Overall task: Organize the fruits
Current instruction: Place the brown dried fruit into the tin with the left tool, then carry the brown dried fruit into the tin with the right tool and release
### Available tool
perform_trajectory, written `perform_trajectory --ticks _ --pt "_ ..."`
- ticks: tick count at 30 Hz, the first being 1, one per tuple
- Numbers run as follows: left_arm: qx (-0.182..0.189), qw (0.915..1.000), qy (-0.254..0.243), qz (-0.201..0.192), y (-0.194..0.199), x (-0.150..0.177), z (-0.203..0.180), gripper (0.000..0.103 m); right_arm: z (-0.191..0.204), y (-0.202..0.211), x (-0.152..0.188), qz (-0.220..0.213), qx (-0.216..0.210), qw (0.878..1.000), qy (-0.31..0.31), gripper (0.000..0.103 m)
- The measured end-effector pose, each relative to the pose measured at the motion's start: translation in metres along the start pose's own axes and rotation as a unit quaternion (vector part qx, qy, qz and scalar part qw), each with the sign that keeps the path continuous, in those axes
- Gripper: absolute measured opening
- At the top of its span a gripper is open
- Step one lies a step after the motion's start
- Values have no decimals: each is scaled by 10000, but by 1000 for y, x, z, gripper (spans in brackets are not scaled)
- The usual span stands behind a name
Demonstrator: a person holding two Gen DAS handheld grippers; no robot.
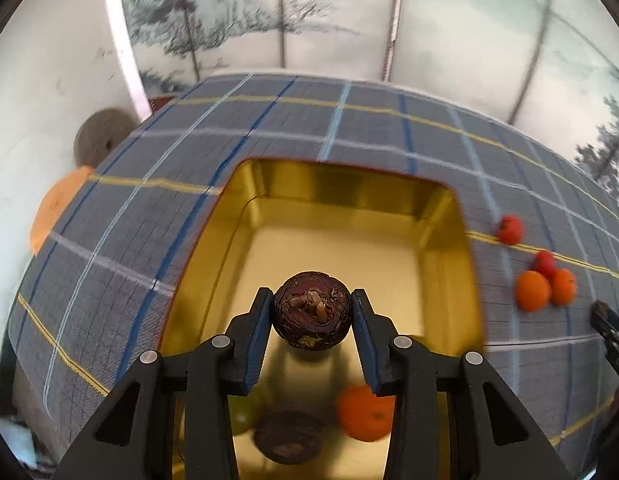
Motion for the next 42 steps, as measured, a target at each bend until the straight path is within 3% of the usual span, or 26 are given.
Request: perform_trajectory --ticks 12,22,27,34,38,42 --pt "-145 9991 12 411 -30 15 19 41 0 0 0 -1 0 10000 2 35" --pt "-136 9990 -50 430 -29 15 16 42 0 0 0 -1 0 10000 3 35" --pt "-96 9994 -190 272 -24 12 12 59 0 0 0 -2 -2 10000 1 35" --pt "-68 9997 -214 30 -2 8 9 62 0 0 0 -4 0 10000 5 35" --pt "-37 9996 -199 -202 16 9 13 72 0 0 0 -3 3 10000 9 35" --pt "-52 9991 -173 -377 32 14 20 74 0 0 0 4 37 10000 6 34"
Point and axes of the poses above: each gripper's, at about its wrist camera, not at the fingertips, and y roughly against the way its jaws point, z to its left, x to its underside, the point moved 10 cm from there along -y, roughly the way its jaws point, and after that the axes turned 15 degrees about y, right-handed, at the moved point
